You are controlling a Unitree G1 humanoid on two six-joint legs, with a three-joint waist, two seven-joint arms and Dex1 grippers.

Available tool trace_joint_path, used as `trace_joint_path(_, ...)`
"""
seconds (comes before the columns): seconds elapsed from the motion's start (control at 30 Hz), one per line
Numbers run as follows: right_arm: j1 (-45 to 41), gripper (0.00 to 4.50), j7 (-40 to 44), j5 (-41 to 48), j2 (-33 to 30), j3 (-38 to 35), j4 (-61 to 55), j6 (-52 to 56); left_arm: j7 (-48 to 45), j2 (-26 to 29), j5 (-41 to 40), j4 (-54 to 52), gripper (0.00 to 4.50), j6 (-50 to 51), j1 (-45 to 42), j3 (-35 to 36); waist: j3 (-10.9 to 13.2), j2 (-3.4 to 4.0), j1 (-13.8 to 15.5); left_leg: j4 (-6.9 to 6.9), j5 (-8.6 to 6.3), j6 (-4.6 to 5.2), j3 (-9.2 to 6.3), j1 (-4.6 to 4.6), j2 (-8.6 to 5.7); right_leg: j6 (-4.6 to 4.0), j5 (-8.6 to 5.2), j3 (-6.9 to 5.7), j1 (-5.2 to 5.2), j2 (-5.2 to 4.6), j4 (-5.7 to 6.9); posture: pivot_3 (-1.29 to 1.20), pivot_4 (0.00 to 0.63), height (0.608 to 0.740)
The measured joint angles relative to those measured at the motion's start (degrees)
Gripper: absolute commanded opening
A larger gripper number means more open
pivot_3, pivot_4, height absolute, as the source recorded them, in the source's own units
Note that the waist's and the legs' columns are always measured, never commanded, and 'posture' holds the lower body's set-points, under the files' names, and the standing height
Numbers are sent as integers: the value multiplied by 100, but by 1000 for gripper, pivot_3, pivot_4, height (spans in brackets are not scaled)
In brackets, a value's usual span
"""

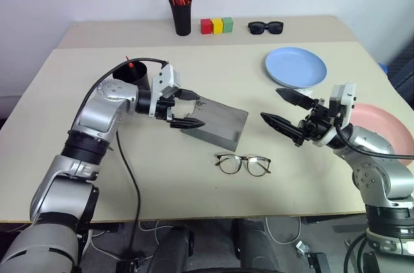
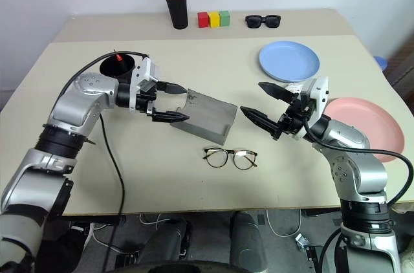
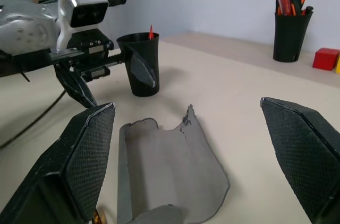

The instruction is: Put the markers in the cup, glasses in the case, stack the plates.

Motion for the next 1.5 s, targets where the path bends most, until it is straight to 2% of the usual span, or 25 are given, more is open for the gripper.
trace_joint_path(0.17,192,4500,-11,-13,-40,-6,-204,-60,-360,-635,708,1218,4441,-1131,-20,-457,4,-7,28,3,-2,3,-5,-12,-2,1,0,-3,-1,-2,-5,0,150,740)
trace_joint_path(0.33,784,4500,339,-153,-514,-156,-216,-123,-384,-973,1066,1780,4441,-1745,-180,-490,4,-8,0,4,-6,11,0,-10,-4,3,0,-2,-1,-5,-5,0,150,740)
trace_joint_path(0.37,855,4500,383,-164,-591,-231,-218,-141,-358,-1038,1119,1892,3914,-1847,-251,-485,4,-8,-9,4,-6,11,3,-8,-2,3,0,-2,-1,-5,-5,0,150,740)
trace_joint_path(0.43,903,4500,418,-181,-626,-280,-233,-183,-359,-1119,1203,2044,3243,-1959,-349,-473,4,-9,-19,4,-6,11,6,-2,0,4,0,-2,0,-5,-1,0,150,740)
trace_joint_path(0.6,909,4500,358,-201,-588,-259,-271,-185,-507,-1144,1284,2266,585,-2057,-404,-437,4,-9,-6,6,-6,11,6,-3,0,4,0,-1,0,-4,0,0,150,740)
trace_joint_path(0.63,874,4500,337,-218,-567,-241,-271,-186,-516,-1133,1314,2266,151,-2080,-422,-426,4,-9,-2,6,-6,11,6,-2,-1,4,0,-1,0,-5,1,0,150,740)
trace_joint_path(0.67,848,4500,329,-224,-558,-219,-272,-188,-517,-1118,1348,2270,62,-2080,-434,-426,4,-9,1,6,-6,11,6,-2,-1,4,0,-1,0,-5,0,0,150,740)
trace_joint_path(0.8,823,4500,325,-244,-551,-197,-272,-194,-515,-1116,1369,2230,62,-1984,-420,-379,4,-9,2,6,-6,11,5,-3,-1,4,0,-2,0,-5,1,0,150,740)
trace_joint_path(0.9,767,4500,326,-262,-547,-186,-271,-198,-549,-1035,1312,1867,62,-1549,-258,-264,4,-9,-17,6,-6,11,4,-2,0,4,0,-1,0,-5,2,0,150,740)
trace_joint_path(1.07,741,4500,338,-272,-542,-158,-269,-199,-689,-645,1196,774,62,-556,144,-217,4,-8,-14,5,-6,11,3,-2,0,4,0,-1,-1,-5,5,0,150,740)
trace_joint_path(1.2,740,4500,355,-278,-535,-139,-262,-202,-748,-71,1068,-671,62,347,660,-208,4,-8,-19,5,-6,11,1,-1,1,4,0,-1,-1,-5,7,0,150,740)
trace_joint_path(1.3,756,4500,414,-276,-535,-125,-264,-201,-590,131,1102,-1167,62,433,942,-211,4,-7,1,5,-6,11,0,-1,0,3,-1,-1,0,-5,5,0,150,740)
trace_joint_path(1.47,779,4500,579,-385,-554,0,-264,-243,-212,101,1252,-1371,62,447,1120,-266,4,-7,10,6,-6,11,0,-1,0,3,-1,-1,1,-5,4,0,150,740)
trace_joint_path(1.5,780,4500,602,-396,-561,1,-264,-249,-143,56,1249,-1371,607,465,1120,-264,4,-7,7,5,-6,11,0,-1,0,3,-1,-1,1,-5,5,0,150,740)
